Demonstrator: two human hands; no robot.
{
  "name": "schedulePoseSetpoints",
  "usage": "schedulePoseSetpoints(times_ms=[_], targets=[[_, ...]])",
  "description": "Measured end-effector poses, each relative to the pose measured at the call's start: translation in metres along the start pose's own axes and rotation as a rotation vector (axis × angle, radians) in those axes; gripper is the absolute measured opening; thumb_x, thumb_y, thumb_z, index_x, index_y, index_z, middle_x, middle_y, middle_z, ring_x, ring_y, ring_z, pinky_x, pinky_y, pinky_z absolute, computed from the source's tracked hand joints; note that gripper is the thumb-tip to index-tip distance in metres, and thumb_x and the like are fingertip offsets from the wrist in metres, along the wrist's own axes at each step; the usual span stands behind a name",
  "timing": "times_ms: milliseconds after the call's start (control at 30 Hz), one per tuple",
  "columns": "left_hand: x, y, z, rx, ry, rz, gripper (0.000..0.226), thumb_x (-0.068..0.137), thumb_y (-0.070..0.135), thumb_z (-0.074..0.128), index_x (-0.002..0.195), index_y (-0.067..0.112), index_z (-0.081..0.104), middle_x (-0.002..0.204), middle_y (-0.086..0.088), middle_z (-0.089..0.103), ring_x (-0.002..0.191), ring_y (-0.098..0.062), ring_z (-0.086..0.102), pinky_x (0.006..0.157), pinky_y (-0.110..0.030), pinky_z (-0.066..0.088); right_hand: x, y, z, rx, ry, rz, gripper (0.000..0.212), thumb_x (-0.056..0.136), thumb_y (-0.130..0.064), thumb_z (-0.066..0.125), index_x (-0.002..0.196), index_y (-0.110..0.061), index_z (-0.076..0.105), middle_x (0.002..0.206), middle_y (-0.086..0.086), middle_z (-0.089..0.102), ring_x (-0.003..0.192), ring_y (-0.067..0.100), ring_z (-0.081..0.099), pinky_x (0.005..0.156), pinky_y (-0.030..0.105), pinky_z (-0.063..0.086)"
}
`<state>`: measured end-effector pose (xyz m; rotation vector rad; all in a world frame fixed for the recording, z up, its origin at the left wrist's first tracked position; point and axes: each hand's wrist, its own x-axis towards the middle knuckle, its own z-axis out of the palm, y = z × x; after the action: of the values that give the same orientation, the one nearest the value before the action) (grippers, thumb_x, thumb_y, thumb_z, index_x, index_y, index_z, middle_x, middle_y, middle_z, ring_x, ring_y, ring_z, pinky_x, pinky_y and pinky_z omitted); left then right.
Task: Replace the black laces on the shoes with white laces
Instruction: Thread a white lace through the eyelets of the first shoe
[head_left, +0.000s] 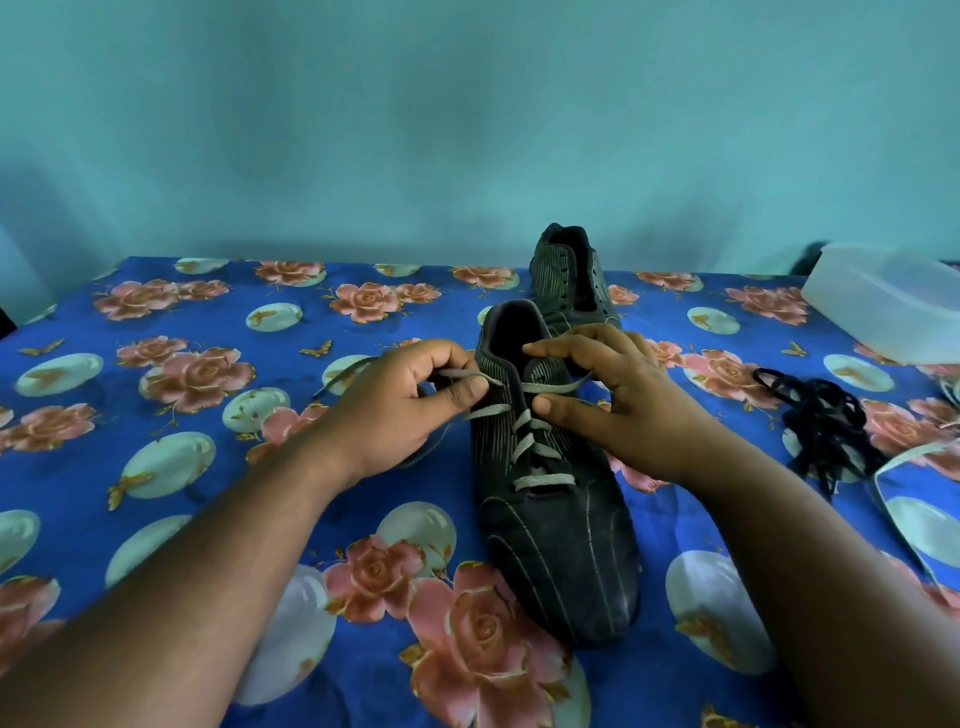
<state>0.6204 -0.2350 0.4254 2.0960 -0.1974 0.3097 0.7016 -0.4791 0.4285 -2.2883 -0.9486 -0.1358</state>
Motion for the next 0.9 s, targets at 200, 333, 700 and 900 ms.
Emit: schedulePoseSetpoints(times_ms=[200, 333, 700, 900], targets=[[-0.003, 0.004, -0.014, -0.213, 0.065, -0.152, 0.014, 0.096, 0.03, 0.067, 0.097, 0.016, 0.067, 0.085, 0.01, 0.066, 0.058, -0.001, 0.052, 0.065, -0.041, 0.052, 0.0, 0.001, 0.0, -0.001, -0.006, 0.004, 0.058, 0.079, -0.081, 0.052, 0.134, -0.062, 0.047, 0.131, -0.021, 0.047, 0.131, 0.011, 0.035, 0.11, 0.054, 0.037], [-0.005, 0.012, -0.011, -0.216, 0.015, -0.15, 0.04, 0.089, 0.048, 0.059, 0.102, 0.011, 0.069, 0.078, 0.014, 0.07, 0.064, 0.003, 0.057, 0.063, -0.035, 0.048, 0.0, 0.0, 0.0, -0.001, -0.009, 0.006, 0.058, 0.078, -0.081, 0.052, 0.133, -0.063, 0.047, 0.131, -0.022, 0.047, 0.132, 0.012, 0.035, 0.11, 0.055, 0.037], [-0.001, 0.006, -0.008, -0.276, 0.064, -0.19, 0.045, 0.094, 0.055, 0.062, 0.091, 0.012, 0.074, 0.077, 0.002, 0.068, 0.063, -0.012, 0.052, 0.052, -0.029, 0.038, 0.0, 0.001, 0.0, -0.007, -0.01, -0.002, 0.058, 0.079, -0.081, 0.052, 0.133, -0.062, 0.047, 0.132, -0.022, 0.047, 0.133, 0.013, 0.036, 0.11, 0.056, 0.037], [0.001, 0.011, -0.001, -0.313, 0.143, -0.23, 0.043, 0.095, 0.05, 0.06, 0.089, 0.009, 0.074, 0.071, 0.0, 0.068, 0.057, -0.013, 0.05, 0.047, -0.025, 0.035, 0.0, 0.0, -0.001, -0.008, -0.01, 0.001, 0.058, 0.079, -0.081, 0.052, 0.134, -0.061, 0.047, 0.132, -0.022, 0.047, 0.133, 0.012, 0.035, 0.109, 0.056, 0.037]])
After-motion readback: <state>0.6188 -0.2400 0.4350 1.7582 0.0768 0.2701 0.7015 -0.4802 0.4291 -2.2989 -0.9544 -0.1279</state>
